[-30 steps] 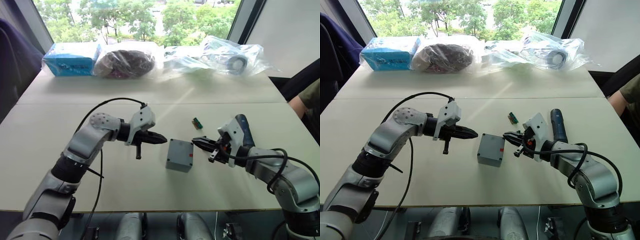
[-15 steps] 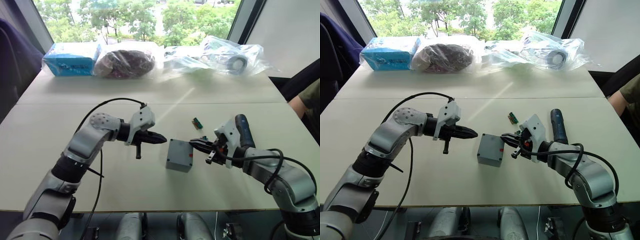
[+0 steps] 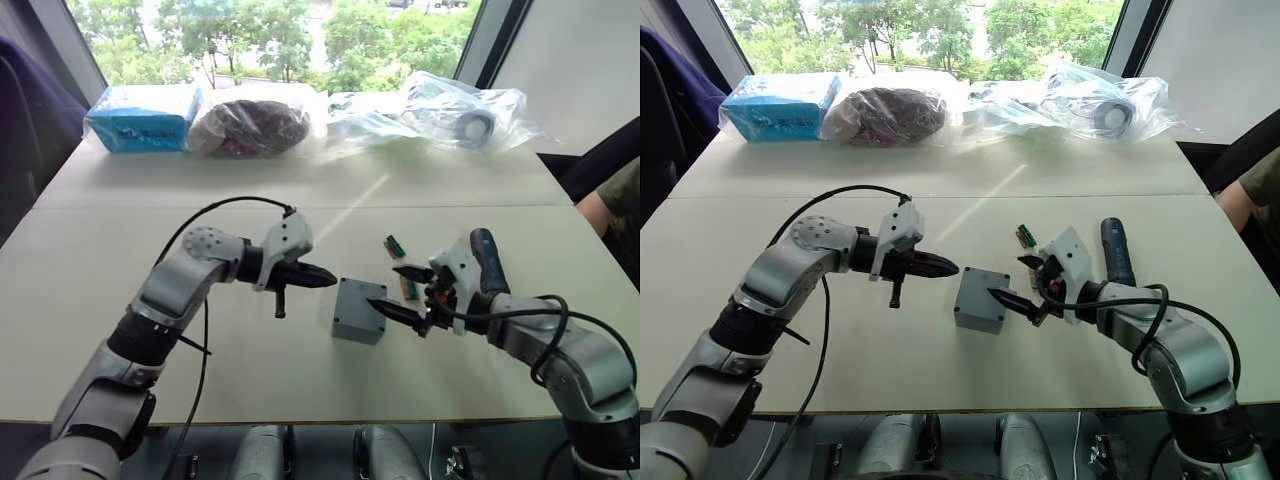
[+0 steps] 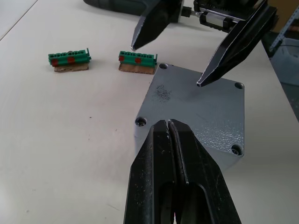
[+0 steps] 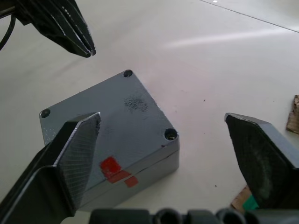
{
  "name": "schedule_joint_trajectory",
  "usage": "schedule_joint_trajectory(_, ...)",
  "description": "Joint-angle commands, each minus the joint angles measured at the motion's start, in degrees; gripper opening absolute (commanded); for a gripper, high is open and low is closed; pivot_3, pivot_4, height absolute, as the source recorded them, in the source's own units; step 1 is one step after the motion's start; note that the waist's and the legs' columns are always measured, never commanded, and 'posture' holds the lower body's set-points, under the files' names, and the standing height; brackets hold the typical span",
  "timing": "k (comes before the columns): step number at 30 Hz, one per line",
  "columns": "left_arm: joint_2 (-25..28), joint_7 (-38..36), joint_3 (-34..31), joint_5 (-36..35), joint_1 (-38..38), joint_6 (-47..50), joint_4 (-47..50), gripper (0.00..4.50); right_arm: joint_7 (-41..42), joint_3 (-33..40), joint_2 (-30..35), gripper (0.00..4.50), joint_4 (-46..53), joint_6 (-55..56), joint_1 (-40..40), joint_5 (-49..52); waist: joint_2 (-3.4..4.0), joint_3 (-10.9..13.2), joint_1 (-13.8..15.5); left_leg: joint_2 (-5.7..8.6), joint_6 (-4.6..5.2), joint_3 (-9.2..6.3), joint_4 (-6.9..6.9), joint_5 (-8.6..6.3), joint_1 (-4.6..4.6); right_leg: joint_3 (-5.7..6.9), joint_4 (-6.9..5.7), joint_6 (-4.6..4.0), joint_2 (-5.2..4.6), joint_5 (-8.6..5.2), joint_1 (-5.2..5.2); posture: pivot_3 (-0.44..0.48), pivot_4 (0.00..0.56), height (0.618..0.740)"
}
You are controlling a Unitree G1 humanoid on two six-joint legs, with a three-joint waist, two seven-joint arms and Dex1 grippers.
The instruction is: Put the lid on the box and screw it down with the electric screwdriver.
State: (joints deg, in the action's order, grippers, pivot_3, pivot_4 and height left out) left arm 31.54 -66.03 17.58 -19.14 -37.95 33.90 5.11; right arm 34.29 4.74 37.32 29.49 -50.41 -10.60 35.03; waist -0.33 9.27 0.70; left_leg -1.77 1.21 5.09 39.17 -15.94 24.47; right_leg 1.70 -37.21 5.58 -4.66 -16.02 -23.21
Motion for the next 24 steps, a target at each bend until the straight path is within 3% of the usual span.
schedule_joint_trajectory(1, -0.8, -0.5, -0.4, 0.2, -1.5, -2.3, 0.2, 0.0, -3.7, 8.5, 0.3, 4.45, 0.1, -6.1, -4.1, 5.5, 0.0, 0.0, 0.0, 0.0, 0.0, 0.0, 0.0, 0.0, 0.0, 0.0, 0.0, 0.0, 0.0, 0.0, 0.0, 0.0, 0.15, 0.74)
schedule_joint_trajectory(7, -3.3, -1.5, -1.8, -2.1, -4.3, -2.4, -0.2, 0.0, -6.6, 18.5, 6.6, 4.45, -5.6, -20.9, -13.5, 13.2, 0.0, 0.0, 0.0, 0.02, 0.01, 0.01, 0.01, 0.0, 0.01, 0.01, 0.0, 0.0, -0.06, 0.0, 0.01, 0.0, 0.15, 0.74)
schedule_joint_trajectory(11, -4.3, -2.1, -0.8, -1.9, -4.6, -3.6, 1.2, 0.0, -11.7, 20.8, 11.3, 4.45, -13.7, -34.2, -21.8, 11.1, 0.02, 0.0, -0.1, -0.01, 0.03, 0.02, -0.02, -0.02, 0.0, -0.01, 0.0, 0.0, -0.03, 0.0, -0.02, 0.0, 0.15, 0.74)
schedule_joint_trajectory(14, -5.3, -1.8, -0.7, -2.2, -4.6, -3.7, 2.3, 0.0, -10.8, 19.0, 17.3, 4.45, -20.2, -41.8, -24.2, 11.0, 0.02, 0.0, 0.1, -0.01, 0.03, 0.06, -0.03, -0.02, 0.01, -0.04, -0.01, -0.01, -0.05, 0.0, -0.06, 0.0, 0.15, 0.74)
schedule_joint_trajectory(21, -5.8, -2.2, 1.2, -1.7, -3.4, -4.4, 5.7, 0.0, -5.2, 7.6, 31.6, 4.45, -31.7, -42.1, -23.1, 17.4, 0.03, 0.0, -0.2, 0.06, 0.12, 0.13, -0.02, -0.07, 0.03, -0.09, 0.1, -0.01, -0.16, 0.0, -0.02, 0.0, 0.15, 0.74)
schedule_joint_trajectory(24, -6.2, -1.7, 1.7, -1.5, -3.1, -4.6, 6.4, 0.0, -3.9, 2.7, 34.1, 4.45, -34.8, -42.1, -24.5, 17.6, 0.04, 0.0, -0.4, 0.01, 0.13, 0.11, -0.03, -0.07, 0.02, -0.1, 0.09, -0.01, -0.1, 0.0, -0.04, 0.0, 0.15, 0.74)
